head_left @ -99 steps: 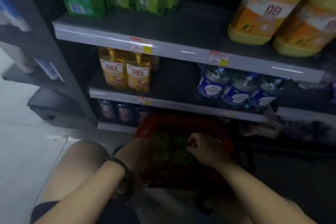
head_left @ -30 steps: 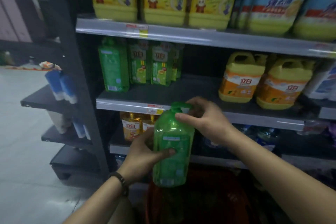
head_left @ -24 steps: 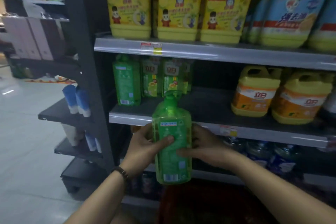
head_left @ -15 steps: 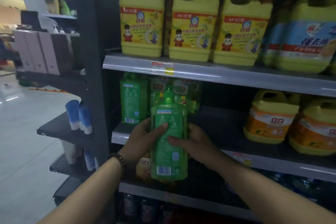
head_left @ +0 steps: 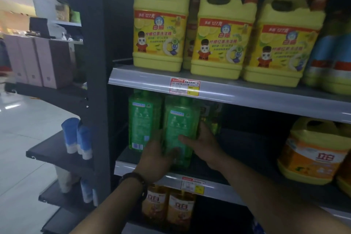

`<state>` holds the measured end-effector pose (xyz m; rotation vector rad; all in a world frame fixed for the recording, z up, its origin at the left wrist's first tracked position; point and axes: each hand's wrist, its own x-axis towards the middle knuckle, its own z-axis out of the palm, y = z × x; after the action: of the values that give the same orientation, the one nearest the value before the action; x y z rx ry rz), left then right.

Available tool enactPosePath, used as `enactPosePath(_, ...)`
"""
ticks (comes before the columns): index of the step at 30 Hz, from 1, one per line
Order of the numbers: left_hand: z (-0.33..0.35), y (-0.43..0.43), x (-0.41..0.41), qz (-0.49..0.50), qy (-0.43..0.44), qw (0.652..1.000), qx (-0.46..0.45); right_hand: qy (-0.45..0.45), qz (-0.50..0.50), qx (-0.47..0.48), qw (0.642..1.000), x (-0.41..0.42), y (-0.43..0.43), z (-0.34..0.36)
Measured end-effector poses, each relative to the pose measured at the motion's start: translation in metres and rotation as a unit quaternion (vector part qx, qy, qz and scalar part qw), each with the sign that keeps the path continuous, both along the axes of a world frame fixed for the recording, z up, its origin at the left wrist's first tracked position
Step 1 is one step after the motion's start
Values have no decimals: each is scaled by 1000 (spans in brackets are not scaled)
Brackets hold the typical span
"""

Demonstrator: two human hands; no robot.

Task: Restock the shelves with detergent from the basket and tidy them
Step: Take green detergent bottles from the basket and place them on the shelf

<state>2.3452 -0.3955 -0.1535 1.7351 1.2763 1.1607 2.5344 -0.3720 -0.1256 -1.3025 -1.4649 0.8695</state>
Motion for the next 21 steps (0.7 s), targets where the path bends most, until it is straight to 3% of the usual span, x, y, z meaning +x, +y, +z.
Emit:
enactPosePath(6,-19,12,6,39,83,996,15,-63,15,-13,998,-4,29,4)
enactPosePath(12,-15,20,11,4,94,995,-30,-122,-39,10,992,-6,46,-9)
enactPosePath(17,2,22,7,-6,86,994,-60,-230,-60,3,971,-9,31,-6)
enactPosePath(21,4,-18,5,24,117,993,3,-240,-57,19,969,-11,-11,-4)
